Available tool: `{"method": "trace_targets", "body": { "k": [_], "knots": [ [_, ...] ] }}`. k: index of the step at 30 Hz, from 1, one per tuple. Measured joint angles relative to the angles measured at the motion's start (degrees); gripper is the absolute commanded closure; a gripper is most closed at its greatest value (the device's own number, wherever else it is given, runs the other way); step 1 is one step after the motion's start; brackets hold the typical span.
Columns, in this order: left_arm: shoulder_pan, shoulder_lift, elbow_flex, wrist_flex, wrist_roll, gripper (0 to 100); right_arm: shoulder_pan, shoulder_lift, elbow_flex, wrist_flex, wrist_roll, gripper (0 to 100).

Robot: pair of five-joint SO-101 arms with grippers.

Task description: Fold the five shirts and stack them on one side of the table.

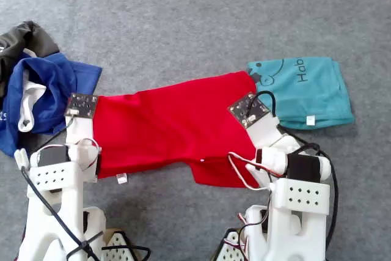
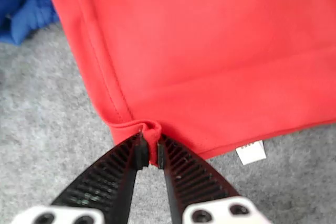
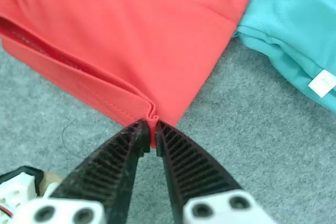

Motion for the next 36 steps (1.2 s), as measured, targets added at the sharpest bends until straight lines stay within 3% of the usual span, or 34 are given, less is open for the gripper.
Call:
{"method": "trace_targets", "body": {
  "k": [3,9,13,16,19,21,24,27,32,36],
  "knots": [
    [0.0,0.0,0.7,0.0,-0.97,95,0.0,0.0,0.0,0.44,1.76,96.3],
    [-0.44,0.0,0.7,0.44,-1.93,77,-1.05,-0.09,0.0,5.63,8.88,81.8],
    [-3.34,0.0,0.62,1.14,0.18,76,-0.97,-3.52,0.0,7.47,12.04,77.9],
    [-6.24,0.0,-1.76,5.01,0.26,82,-1.05,-6.07,-0.88,7.65,12.31,81.9],
    [-8.88,0.0,-7.47,10.64,0.0,98,-1.05,-6.15,-2.2,6.15,12.04,96.4],
    [-10.64,0.0,-12.92,14.86,0.0,95,-1.05,-4.57,-3.52,4.04,9.58,96.8],
    [-11.43,0.0,-22.24,20.75,0.0,97,-1.05,1.23,-6.51,0.62,5.45,97.2],
    [-11.43,0.0,-30.59,22.24,1.14,97,-1.23,9.14,-11.43,-2.55,0.44,97.6],
    [-4.57,1.58,-32.44,12.84,12.75,97,-6.33,25.67,-23.03,-6.59,-5.98,97.6],
    [2.9,8.35,-26.46,-0.44,15.74,97,-10.55,41.23,-33.23,-10.73,-10.2,97.6]
  ]
}}
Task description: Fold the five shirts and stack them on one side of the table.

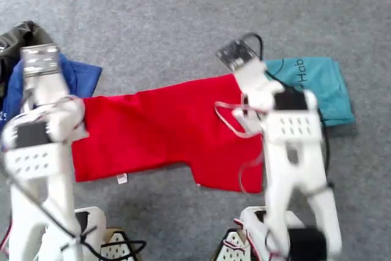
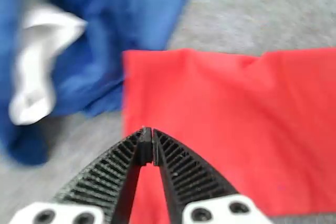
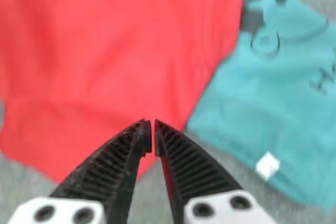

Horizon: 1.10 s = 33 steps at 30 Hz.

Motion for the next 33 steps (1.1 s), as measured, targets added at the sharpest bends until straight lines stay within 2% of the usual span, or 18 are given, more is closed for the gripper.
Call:
{"method": "trace_targets", "body": {
  "k": [7,12,20,28,30,33],
  "knots": [
    [-1.76,20.84,2.64,-19.08,0.35,97,-0.88,24.7,-17.58,-2.99,-1.23,97.7],
    [-6.95,34.9,-0.09,-25.67,0.35,97,-0.88,38.24,-27.34,-5.63,-1.23,97.7],
    [-9.67,41.67,-4.75,-26.02,0.44,97,0.88,56.44,-39.56,-6.15,-1.14,97.7],
    [-11.16,41.76,-5.36,-25.85,0.53,97,1.05,58.73,-46.42,-1.93,-1.14,97.7],
    [-11.43,40.97,-6.95,-23.47,0.53,97,1.14,58.73,-48.18,-0.18,-1.14,97.8],
    [-11.69,36.48,-11.78,-15.3,0.53,97,1.32,58.81,-52.66,4.22,-1.14,97.8]
  ]
}}
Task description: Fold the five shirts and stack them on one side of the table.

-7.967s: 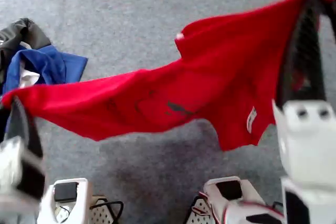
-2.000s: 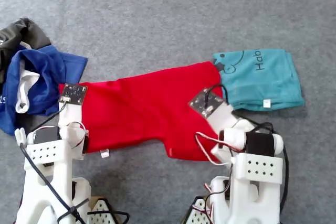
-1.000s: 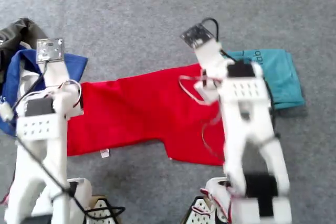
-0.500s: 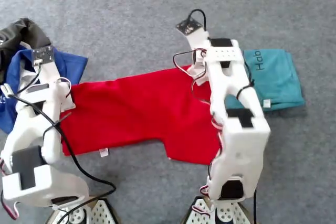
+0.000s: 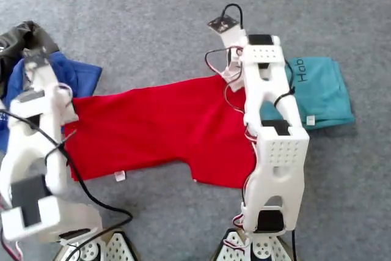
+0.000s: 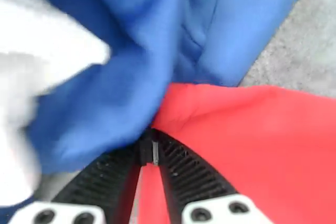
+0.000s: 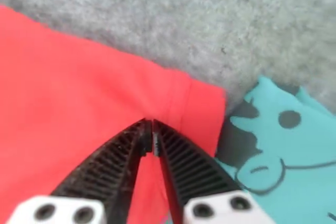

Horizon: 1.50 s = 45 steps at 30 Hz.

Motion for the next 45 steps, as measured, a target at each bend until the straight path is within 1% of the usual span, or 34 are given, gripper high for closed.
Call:
{"method": "trace_targets", "body": {
  "k": [2,4,6,8,11,12,16,17,19,22,23,25,27,29,31,36,37,40,43,45],
  "knots": [
    [0.35,-4.4,-4.92,5.89,0.0,97,0.0,0.0,-3.6,2.73,0.0,97.8],
    [1.76,-7.74,-10.73,9.58,0.0,97,0.0,0.0,-6.95,4.92,0.0,97.8],
    [3.34,-8.26,-16.09,10.64,0.0,97,0.0,0.18,-9.32,6.68,0.0,97.8],
    [4.84,-5.8,-20.22,11.16,0.0,97,-0.35,0.26,-10.46,7.56,0.0,97.8],
    [5.89,3.96,-25.58,11.52,0.0,96,-1.76,0.26,-11.08,8.09,0.0,97.8],
    [5.8,8.35,-27.43,11.52,0.0,94,-2.29,0.26,-11.08,8.18,0.0,97.8],
    [1.93,26.29,-39.12,13.19,0.88,75,-3.69,0.26,-11.08,8.18,0.0,97.8],
    [0.88,30.42,-42.9,14.68,2.46,75,-3.78,0.26,-11.08,8.18,0.0,97.8],
    [-0.35,37.98,-51.25,18.9,5.1,75,-3.87,0.26,-11.08,8.18,0.0,97.8],
    [-0.44,47.82,-64.26,25.93,5.1,76,-3.87,0.26,-11.08,8.18,0.0,97.8],
    [-0.44,50.9,-68.57,28.31,5.1,78,-3.87,0.26,-11.08,8.18,0.0,97.8],
    [-0.44,56.97,-77.01,31.65,5.19,86,-3.87,0.26,-11.08,8.18,0.0,97.8],
    [-0.44,62.59,-85.01,33.85,5.27,97,-3.87,0.26,-11.08,8.18,0.0,97.8],
    [-0.35,67.6,-92.75,35.16,5.27,96,-3.87,0.26,-11.08,8.18,0.0,97.8],
    [-0.26,72.44,-100.84,35.43,5.36,97,-3.87,0.26,-11.08,8.18,0.0,97.8],
    [-4.4,80.7,-119.03,35.52,5.36,97,-3.87,0.26,-11.08,8.18,0.0,97.8],
    [-5.89,81.32,-121.49,35.43,5.36,97,-3.87,0.26,-11.08,8.18,0.0,97.8],
    [-10.55,81.49,-123.78,34.29,6.07,97,-3.87,0.26,-11.08,8.18,0.0,97.8],
    [-14.15,81.41,-124.31,33.58,10.29,97,-3.87,0.26,-11.08,8.18,0.0,97.8],
    [-15.38,80.88,-124.31,33.58,12.13,97,-3.87,0.26,-11.08,8.18,0.0,97.8]
  ]
}}
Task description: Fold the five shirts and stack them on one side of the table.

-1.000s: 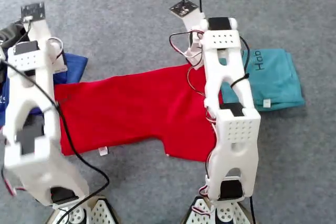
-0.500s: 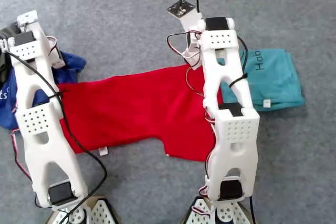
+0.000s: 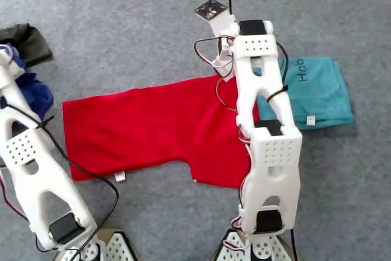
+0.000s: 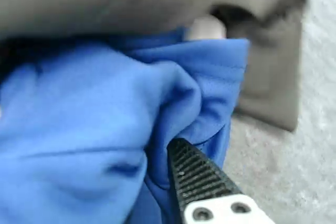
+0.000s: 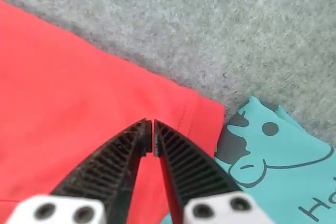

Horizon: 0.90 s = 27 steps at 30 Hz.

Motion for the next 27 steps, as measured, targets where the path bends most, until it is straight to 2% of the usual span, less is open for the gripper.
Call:
{"method": "trace_targets", "body": {
  "k": [2,6,8,14,16,18,22,25,27],
  "knots": [
    [-0.35,-0.53,-0.09,0.26,0.35,96,0.0,0.0,0.0,0.0,0.0,97.8],
    [0.97,-1.14,-0.35,5.01,-2.55,81,0.0,0.0,0.0,0.0,0.0,97.8],
    [3.08,-2.64,-0.35,8.7,-3.34,77,0.0,-0.09,0.0,0.09,0.0,97.8],
    [10.02,-13.54,-0.35,18.81,-3.69,79,0.0,-5.45,0.0,5.45,1.23,97.8],
    [11.16,-18.29,0.44,19.43,-3.96,85,0.0,-7.38,0.0,8.62,1.32,97.8],
    [11.69,-23.3,3.43,19.69,-4.04,97,0.0,-8.62,0.18,10.2,1.32,97.8],
    [13.89,-34.11,18.73,19.78,-4.04,97,0.0,-8.97,4.31,10.46,0.44,97.8],
    [17.23,-43.6,39.12,19.25,-4.13,97,0.0,-8.97,8.62,6.42,0.0,97.8],
    [17.93,-50.2,54.95,14.15,-4.13,97,0.0,-8.97,10.46,2.73,0.0,97.8]
  ]
}}
